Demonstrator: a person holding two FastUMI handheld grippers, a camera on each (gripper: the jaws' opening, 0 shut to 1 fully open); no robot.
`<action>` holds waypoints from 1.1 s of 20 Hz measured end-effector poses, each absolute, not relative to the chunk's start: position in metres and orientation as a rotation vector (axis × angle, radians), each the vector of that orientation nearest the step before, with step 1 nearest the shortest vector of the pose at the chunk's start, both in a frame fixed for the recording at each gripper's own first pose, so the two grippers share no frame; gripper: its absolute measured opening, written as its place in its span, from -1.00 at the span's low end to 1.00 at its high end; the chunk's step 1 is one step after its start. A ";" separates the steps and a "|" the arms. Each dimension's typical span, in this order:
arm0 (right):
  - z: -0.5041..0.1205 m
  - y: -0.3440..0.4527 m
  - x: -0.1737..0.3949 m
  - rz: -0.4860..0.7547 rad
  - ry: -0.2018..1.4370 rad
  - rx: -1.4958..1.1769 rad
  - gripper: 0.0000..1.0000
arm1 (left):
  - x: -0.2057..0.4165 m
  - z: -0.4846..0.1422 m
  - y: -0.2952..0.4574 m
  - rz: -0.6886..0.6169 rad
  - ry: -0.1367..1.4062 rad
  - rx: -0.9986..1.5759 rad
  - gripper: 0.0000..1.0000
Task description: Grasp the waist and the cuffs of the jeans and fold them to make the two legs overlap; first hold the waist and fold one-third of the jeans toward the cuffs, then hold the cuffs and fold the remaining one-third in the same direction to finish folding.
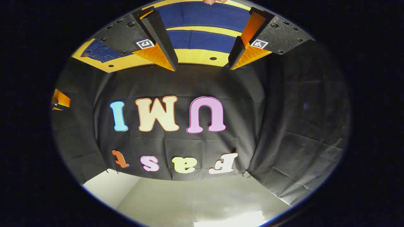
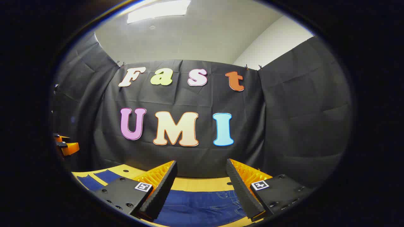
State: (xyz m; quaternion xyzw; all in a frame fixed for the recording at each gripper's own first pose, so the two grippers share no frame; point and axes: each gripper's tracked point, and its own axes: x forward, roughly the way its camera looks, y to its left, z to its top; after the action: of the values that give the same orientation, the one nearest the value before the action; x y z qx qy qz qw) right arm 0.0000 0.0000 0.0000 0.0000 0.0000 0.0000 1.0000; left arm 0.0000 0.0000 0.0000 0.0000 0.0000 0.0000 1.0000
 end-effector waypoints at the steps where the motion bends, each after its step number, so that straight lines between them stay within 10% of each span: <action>1: -0.001 0.002 -0.001 0.003 0.002 -0.001 0.97 | -0.001 0.001 0.000 -0.001 -0.003 -0.004 0.86; 22: -0.005 0.020 -0.015 0.018 0.008 0.002 0.95 | -0.021 -0.047 0.024 -0.067 0.127 0.167 0.93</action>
State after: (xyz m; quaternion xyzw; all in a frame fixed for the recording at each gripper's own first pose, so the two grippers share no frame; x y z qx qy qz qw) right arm -0.0149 0.0202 -0.0047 0.0008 0.0040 0.0090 1.0000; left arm -0.0205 0.0241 -0.0474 0.0835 0.0634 -0.0336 0.9939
